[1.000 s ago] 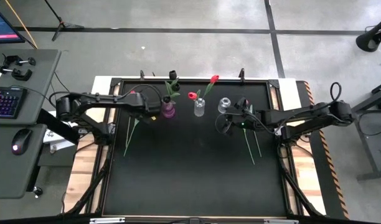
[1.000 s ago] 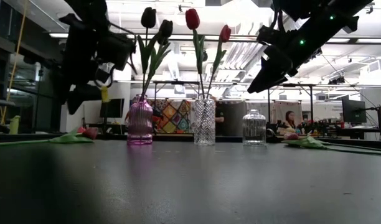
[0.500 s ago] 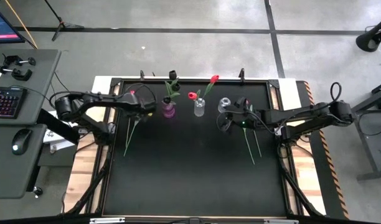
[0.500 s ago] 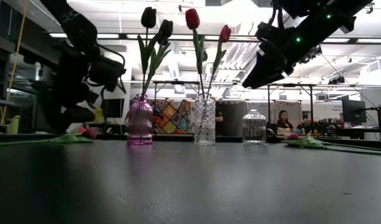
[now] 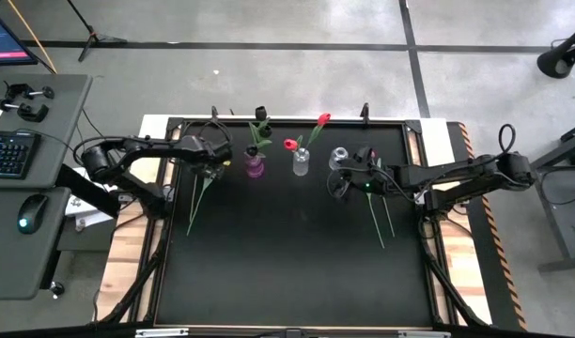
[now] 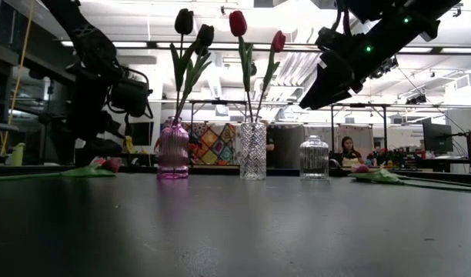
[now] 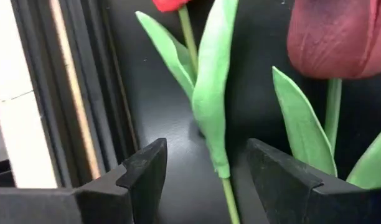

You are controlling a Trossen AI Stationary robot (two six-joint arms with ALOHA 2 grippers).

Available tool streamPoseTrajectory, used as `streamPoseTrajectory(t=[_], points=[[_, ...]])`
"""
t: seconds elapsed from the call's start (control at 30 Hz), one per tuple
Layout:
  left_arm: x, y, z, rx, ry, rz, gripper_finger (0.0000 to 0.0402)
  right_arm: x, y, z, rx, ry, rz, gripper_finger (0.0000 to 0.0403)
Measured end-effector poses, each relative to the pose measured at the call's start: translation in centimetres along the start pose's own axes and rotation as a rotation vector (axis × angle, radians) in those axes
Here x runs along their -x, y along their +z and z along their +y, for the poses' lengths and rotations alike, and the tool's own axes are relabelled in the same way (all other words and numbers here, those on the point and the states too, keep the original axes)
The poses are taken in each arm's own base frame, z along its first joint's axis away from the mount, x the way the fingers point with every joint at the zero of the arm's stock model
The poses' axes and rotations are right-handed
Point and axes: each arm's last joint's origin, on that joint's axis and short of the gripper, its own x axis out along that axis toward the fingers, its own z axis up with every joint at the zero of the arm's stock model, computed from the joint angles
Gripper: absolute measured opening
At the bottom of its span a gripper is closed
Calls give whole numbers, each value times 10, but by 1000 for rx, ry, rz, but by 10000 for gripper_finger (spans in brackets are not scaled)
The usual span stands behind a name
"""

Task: Sort flowers into vase by color
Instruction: Put the pink tulip into the left transparent vase

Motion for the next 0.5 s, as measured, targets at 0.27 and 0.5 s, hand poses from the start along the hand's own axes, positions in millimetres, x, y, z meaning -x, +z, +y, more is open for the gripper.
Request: streamPoseTrajectory(t=[0.27,0.5], points=[[-8,3,6,22,-52,38,193,0,0,0,-4,-1,-1,330],[-9,4,5,23,-85,50,77,0,0,0,-5,-1,-1,330]])
